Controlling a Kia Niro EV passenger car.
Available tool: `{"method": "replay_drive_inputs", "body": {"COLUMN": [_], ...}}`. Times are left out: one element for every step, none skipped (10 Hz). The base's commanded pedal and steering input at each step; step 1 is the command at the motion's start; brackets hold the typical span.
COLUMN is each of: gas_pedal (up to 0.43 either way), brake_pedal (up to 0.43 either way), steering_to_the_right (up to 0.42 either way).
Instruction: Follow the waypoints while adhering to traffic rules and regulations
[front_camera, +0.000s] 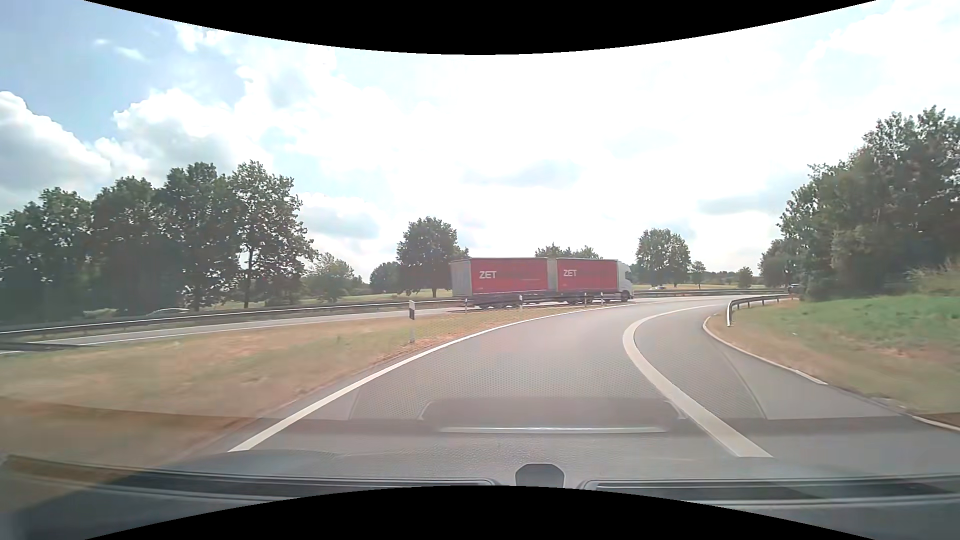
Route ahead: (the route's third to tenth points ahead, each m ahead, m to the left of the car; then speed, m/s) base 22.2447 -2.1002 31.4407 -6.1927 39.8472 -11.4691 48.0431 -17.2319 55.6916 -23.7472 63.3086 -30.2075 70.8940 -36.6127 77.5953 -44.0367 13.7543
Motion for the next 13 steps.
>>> {"method": "replay_drive_inputs", "body": {"gas_pedal": [0.240, 0.248, 0.248, 0.248, 0.248, 0.248, 0.248, 0.248, 0.248, 0.248, 0.248, 0.248, 0.248], "brake_pedal": [0.000, 0.000, 0.000, 0.000, 0.000, 0.000, 0.000, 0.000, 0.000, 0.000, 0.000, 0.000, 0.000], "steering_to_the_right": [0.069, 0.073, 0.076, 0.080, 0.083, 0.085, 0.089, 0.095, 0.098, 0.098, 0.098, 0.098, 0.098]}}
